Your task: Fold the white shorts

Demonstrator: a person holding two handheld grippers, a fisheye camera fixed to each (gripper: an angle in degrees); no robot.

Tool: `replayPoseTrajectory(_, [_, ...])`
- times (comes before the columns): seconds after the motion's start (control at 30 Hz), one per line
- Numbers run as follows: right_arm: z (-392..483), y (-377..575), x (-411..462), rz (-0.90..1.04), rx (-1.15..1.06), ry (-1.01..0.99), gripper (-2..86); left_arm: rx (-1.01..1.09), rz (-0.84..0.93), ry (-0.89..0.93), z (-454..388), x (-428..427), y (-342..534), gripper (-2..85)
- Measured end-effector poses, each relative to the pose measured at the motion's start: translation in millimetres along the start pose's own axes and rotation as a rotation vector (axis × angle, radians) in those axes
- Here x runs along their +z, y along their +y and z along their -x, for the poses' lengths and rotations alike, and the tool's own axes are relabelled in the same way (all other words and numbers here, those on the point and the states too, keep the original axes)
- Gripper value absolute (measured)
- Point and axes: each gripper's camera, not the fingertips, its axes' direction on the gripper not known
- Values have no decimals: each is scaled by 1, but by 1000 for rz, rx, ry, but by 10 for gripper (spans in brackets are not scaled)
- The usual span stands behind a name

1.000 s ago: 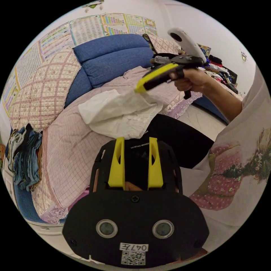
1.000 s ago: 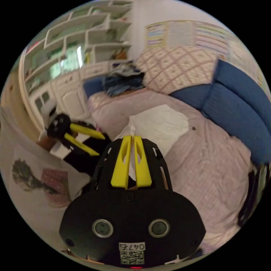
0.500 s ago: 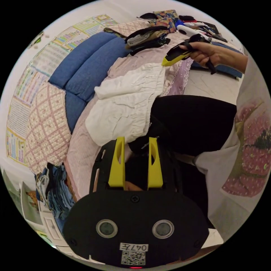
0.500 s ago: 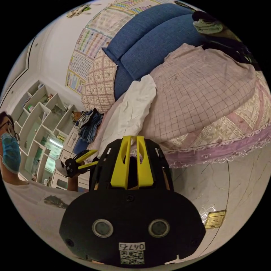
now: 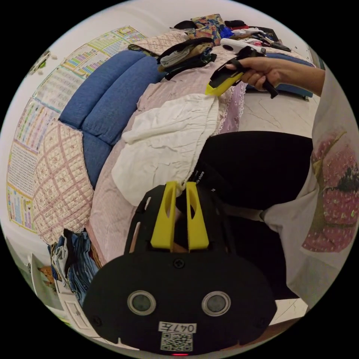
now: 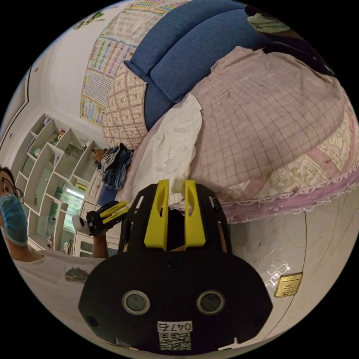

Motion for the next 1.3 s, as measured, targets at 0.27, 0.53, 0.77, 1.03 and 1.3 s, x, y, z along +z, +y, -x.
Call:
replayPoseTrajectory(0.27, [54, -47, -53, -223, -359, -118, 0, -257, -214, -97, 95, -84, -18, 4])
replayPoseTrajectory(0.53, [162, -55, -147, -664, -758, -347, -1, -470, -628, -364, 189, -298, -23, 1])
replayPoseTrajectory(0.77, [202, -186, -116, -544, -610, -270, -1, -543, -458, -310, 336, -309, -79, 1])
replayPoseTrajectory(1.03, [299, -357, -46, -481, -755, -360, -1, -595, -341, -895, 498, -309, -136, 0])
replayPoseTrajectory(1.3, [283, -424, 39, -158, -723, -248, 0, -347, -66, -860, 423, -247, -115, 1])
